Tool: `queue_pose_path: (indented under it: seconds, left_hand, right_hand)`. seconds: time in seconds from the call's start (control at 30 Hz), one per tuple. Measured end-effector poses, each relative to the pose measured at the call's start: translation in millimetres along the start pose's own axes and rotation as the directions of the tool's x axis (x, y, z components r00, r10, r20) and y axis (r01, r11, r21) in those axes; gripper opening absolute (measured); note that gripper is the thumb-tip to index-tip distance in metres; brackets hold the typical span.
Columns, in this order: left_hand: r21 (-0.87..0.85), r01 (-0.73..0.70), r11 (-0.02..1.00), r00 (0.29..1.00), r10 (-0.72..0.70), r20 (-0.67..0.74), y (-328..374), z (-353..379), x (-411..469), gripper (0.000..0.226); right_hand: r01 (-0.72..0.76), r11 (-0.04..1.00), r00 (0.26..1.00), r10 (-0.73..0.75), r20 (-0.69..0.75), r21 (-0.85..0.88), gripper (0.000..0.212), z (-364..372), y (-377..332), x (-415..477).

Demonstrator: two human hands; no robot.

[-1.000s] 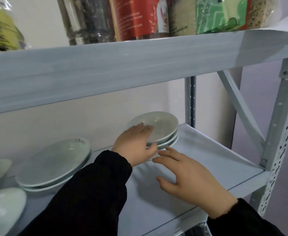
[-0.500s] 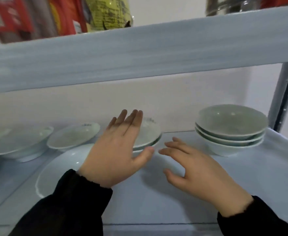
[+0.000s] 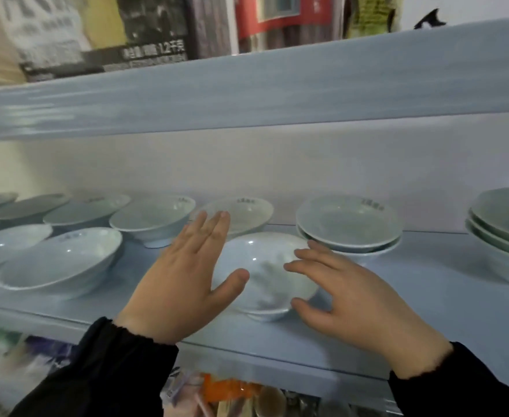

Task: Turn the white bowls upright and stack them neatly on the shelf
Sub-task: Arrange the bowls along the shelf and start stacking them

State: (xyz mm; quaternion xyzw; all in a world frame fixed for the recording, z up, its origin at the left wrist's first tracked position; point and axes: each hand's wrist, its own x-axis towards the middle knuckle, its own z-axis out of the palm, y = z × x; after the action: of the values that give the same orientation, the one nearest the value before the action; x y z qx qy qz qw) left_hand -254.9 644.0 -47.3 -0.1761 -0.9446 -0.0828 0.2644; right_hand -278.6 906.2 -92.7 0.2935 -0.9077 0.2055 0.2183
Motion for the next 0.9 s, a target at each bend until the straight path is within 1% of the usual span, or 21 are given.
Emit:
queue_pose_path:
  seconds: [0.07, 0.17, 0.27, 0.33, 0.4, 0.47, 0.5, 0.57, 0.63, 0.83, 0.9]
  left_hand:
    - [-0.009, -0.034, 0.999, 0.999, 0.034, 0.027, -8.5, 4.1, -5.1, 0.087]
    - [-0.033, -0.105, 0.994, 0.992, 0.107, 0.073, -20.7, 12.6, -12.5, 0.089]
    - [-0.096, -0.203, 0.975, 0.967, 0.215, 0.136, -24.5, 24.5, -15.7, 0.09]
    - [-0.064, -0.271, 0.96, 0.947, 0.278, 0.161, -26.9, 35.1, -14.5, 0.088]
    - [-0.028, -0.341, 0.94, 0.928, 0.341, 0.151, -28.4, 42.2, -12.1, 0.083]
    - [-0.043, -0.381, 0.924, 0.912, 0.383, 0.147, -30.6, 49.9, -9.1, 0.075]
    - [-0.053, -0.401, 0.915, 0.9, 0.404, 0.167, -32.4, 54.1, -8.5, 0.072]
    - [-0.034, -0.454, 0.89, 0.878, 0.454, 0.152, -34.8, 57.9, -6.2, 0.072]
    - [-0.001, -0.487, 0.874, 0.86, 0.479, 0.174, -35.4, 62.5, -4.8, 0.074]
    - [0.032, -0.512, 0.858, 0.855, 0.506, 0.11, -38.2, 72.0, -0.9, 0.072]
    - [0.012, -0.502, 0.865, 0.86, 0.497, 0.113, -38.7, 70.7, -3.0, 0.073]
  right_hand:
    - [-0.004, 1.0, 1.0, 0.004, 0.021, 0.002, 0.065, 3.9, -10.3, 3.6]
    - [-0.027, 1.0, 0.999, 0.027, 0.032, -0.007, 0.065, 14.3, -26.2, 6.3]
    - [-0.071, 0.997, 0.998, 0.071, -0.003, -0.022, 0.063, 21.5, -38.1, 4.1]
    - [-0.1, 0.994, 0.995, 0.099, -0.031, -0.031, 0.063, 21.9, -43.9, 1.8]
    - [-0.133, 0.99, 0.989, 0.13, -0.068, -0.048, 0.063, 19.8, -49.6, -1.6]
    - [-0.17, 0.984, 0.982, 0.164, -0.095, -0.057, 0.063, 16.9, -55.5, -6.8]
    - [-0.191, 0.98, 0.977, 0.184, -0.103, -0.062, 0.063, 15.4, -58.6, -9.7]
    - [-0.222, 0.972, 0.971, 0.214, -0.111, -0.075, 0.063, 12.7, -64.1, -13.4]
    - [-0.253, 0.963, 0.965, 0.244, -0.095, -0.097, 0.065, 10.6, -68.0, -14.9]
    - [-0.317, 0.939, 0.948, 0.311, -0.068, -0.135, 0.072, 6.4, -78.7, -16.1]
    - [-0.33, 0.934, 0.944, 0.323, -0.068, -0.139, 0.074, 2.0, -80.0, -19.0]
